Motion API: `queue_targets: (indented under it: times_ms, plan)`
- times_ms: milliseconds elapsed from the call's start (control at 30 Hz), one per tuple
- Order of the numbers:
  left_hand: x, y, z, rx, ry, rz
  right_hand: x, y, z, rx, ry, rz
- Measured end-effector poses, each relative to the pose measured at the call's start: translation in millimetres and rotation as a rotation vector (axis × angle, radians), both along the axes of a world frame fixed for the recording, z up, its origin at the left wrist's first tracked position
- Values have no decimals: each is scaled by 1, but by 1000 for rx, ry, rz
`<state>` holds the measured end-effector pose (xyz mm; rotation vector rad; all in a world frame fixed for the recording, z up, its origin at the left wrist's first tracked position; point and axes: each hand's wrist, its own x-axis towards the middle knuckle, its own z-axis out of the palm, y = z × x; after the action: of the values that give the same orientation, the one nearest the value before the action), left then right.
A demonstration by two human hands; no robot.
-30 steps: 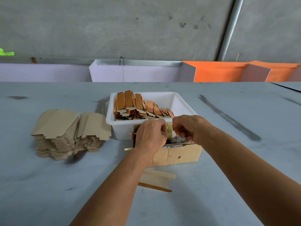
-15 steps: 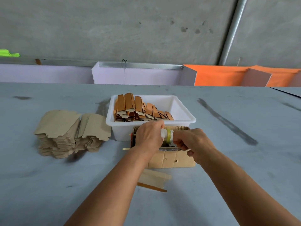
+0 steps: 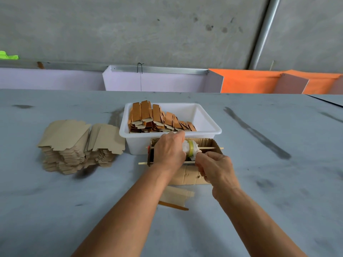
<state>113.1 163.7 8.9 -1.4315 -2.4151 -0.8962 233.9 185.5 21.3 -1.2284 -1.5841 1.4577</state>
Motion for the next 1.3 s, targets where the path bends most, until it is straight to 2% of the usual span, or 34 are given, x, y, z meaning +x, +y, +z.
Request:
queue_targets:
  times_ms: [133, 433, 667, 1300]
  plan:
    - [-1, 1, -1, 3, -27, 19, -2, -3, -10, 22, 123, -11]
    - [-7, 3, 1, 4, -148, 38, 1, 10, -17, 115, 178, 73]
    - [-10, -2, -8, 13, -78, 8, 4, 6, -32, 191, 198, 93]
    - [-9, -2, -8, 69, -49, 2, 14, 5, -46, 275, 264, 212]
